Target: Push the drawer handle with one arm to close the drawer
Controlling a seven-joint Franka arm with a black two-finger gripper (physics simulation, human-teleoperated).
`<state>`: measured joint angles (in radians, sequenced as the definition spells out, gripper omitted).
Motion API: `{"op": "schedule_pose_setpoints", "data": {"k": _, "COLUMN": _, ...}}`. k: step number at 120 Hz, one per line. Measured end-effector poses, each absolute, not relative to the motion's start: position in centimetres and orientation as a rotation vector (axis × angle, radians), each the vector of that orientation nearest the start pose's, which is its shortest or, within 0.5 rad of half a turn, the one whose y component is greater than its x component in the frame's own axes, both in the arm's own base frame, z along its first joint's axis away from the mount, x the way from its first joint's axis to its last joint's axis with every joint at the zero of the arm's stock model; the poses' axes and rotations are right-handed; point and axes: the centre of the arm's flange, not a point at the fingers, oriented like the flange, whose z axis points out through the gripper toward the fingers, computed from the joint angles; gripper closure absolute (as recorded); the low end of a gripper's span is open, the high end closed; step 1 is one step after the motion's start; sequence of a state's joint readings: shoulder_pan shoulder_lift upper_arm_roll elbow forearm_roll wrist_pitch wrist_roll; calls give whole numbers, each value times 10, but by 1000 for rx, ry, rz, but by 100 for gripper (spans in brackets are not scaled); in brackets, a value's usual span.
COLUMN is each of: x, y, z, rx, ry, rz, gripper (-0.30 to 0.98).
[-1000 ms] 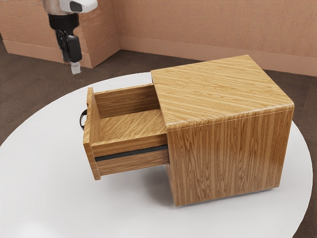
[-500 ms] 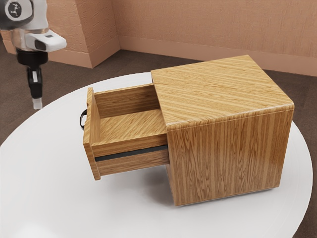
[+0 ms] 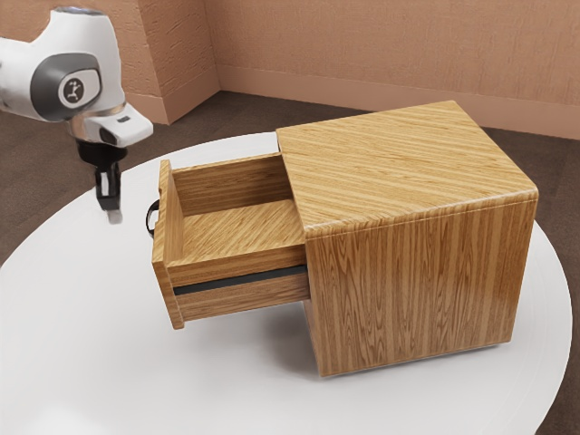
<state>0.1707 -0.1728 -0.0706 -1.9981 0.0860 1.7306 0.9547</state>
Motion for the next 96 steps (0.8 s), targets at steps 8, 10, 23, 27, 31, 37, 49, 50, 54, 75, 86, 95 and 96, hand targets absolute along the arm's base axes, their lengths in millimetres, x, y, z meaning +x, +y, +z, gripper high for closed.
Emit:
{"op": "schedule_pose_setpoints", "data": {"k": 8, "x": 500, "y": 54, "z": 524, "rx": -2786, "ry": 1345, "rz": 175, "gripper": 78}}
{"op": "schedule_pose_setpoints", "data": {"k": 10, "x": 501, "y": 53, "z": 523, "rx": -2780, "ry": 1353, "rz": 168, "gripper": 78}}
{"op": "schedule_pose_setpoints", "data": {"k": 23, "x": 503, "y": 49, "z": 521, "rx": -2752, "ry": 1403, "rz": 133, "gripper": 78}}
{"op": "schedule_pose_setpoints", "data": {"k": 27, "x": 502, "y": 48, "z": 519, "rx": -2750, "ry": 1416, "rz": 129, "gripper": 78}}
{"op": "schedule_pose_setpoints", "data": {"k": 31, "x": 501, "y": 47, "z": 517, "rx": -2748, "ry": 1428, "rz": 126, "gripper": 78}}
{"op": "schedule_pose_setpoints", "data": {"k": 37, "x": 500, "y": 44, "z": 514, "rx": -2744, "ry": 1447, "rz": 122, "gripper": 78}}
{"op": "schedule_pose_setpoints", "data": {"k": 49, "x": 500, "y": 34, "z": 514, "rx": -2721, "ry": 1490, "rz": 106, "gripper": 78}}
{"op": "schedule_pose_setpoints", "data": {"k": 50, "x": 500, "y": 33, "z": 514, "rx": -2718, "ry": 1494, "rz": 104, "gripper": 78}}
{"op": "schedule_pose_setpoints", "data": {"k": 54, "x": 500, "y": 30, "z": 515, "rx": -2711, "ry": 1507, "rz": 100, "gripper": 78}}
{"op": "schedule_pose_setpoints", "data": {"k": 75, "x": 503, "y": 24, "z": 515, "rx": -2695, "ry": 1546, "rz": 83, "gripper": 78}}
{"op": "schedule_pose_setpoints", "data": {"k": 86, "x": 505, "y": 19, "z": 515, "rx": -2684, "ry": 1565, "rz": 76, "gripper": 78}}
{"op": "schedule_pose_setpoints", "data": {"k": 95, "x": 507, "y": 17, "z": 517, "rx": -2678, "ry": 1572, "rz": 69, "gripper": 78}}
{"op": "schedule_pose_setpoints", "data": {"k": 96, "x": 507, "y": 17, "z": 517, "rx": -2678, "ry": 1573, "rz": 69, "gripper": 78}}
